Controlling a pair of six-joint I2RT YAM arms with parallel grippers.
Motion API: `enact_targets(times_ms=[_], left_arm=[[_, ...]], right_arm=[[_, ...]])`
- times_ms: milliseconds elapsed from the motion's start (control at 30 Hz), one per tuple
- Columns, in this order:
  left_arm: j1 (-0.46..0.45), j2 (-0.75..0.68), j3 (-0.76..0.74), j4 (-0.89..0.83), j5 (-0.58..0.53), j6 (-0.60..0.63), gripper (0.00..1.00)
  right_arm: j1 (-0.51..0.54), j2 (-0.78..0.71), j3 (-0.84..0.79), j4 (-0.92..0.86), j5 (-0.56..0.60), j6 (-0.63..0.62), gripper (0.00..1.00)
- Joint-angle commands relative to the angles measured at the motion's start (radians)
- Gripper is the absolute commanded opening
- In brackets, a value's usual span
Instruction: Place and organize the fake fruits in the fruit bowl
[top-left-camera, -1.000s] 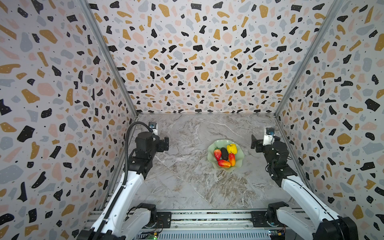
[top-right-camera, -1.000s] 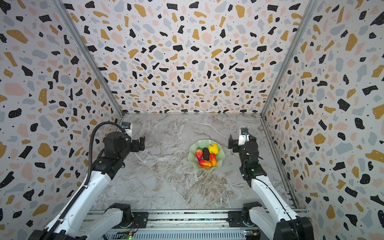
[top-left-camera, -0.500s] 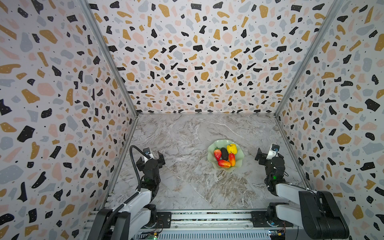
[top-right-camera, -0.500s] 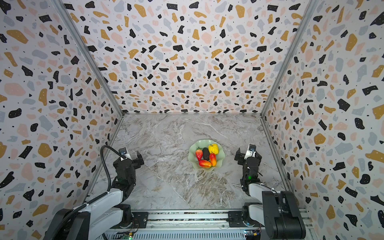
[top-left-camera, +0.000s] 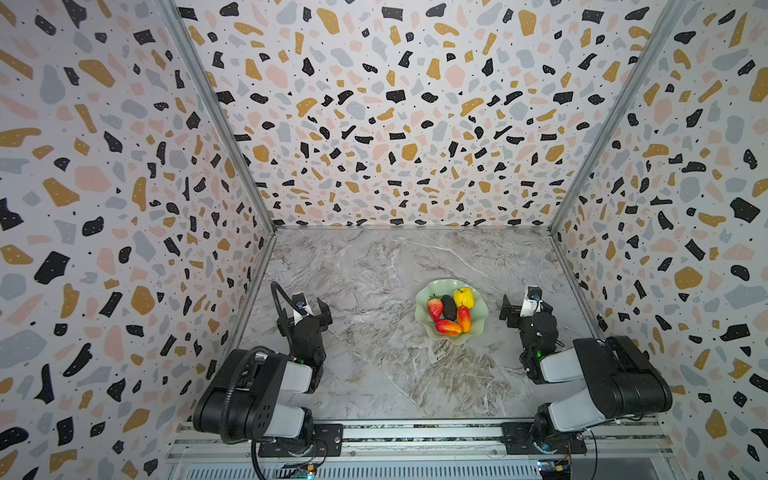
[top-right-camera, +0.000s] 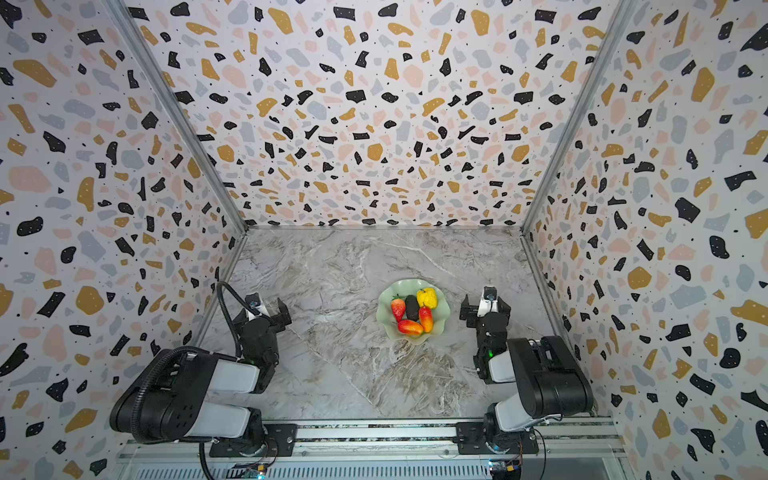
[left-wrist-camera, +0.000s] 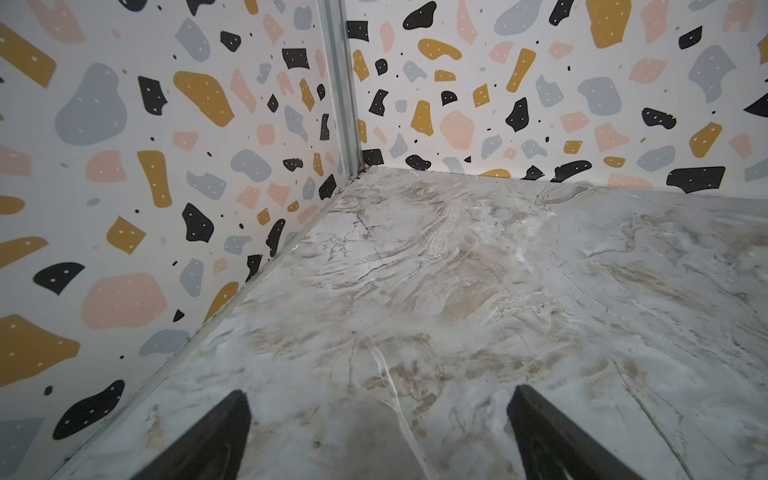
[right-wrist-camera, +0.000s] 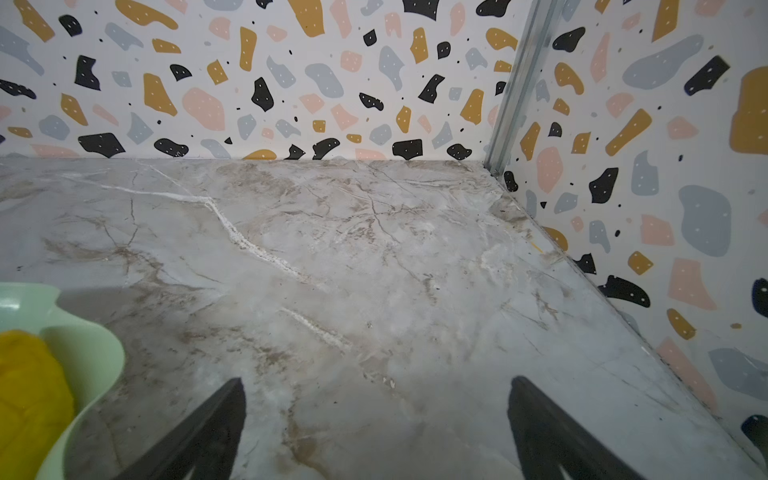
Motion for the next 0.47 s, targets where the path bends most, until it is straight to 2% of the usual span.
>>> enact_targets(times_ms=[0,433], left_arm=[[0.004,-0.016,0.024,0.049,0.007,0.011,1.0],[0.003,-0.021,0.025,0.037,0.008,0.012,1.0]], right_arm=[[-0.003,-0.019,0.019,0.016,-0.012,-0.012,0.99],[0.0,-0.018,0.019,0.018,-0.01,-0.012,0.99]])
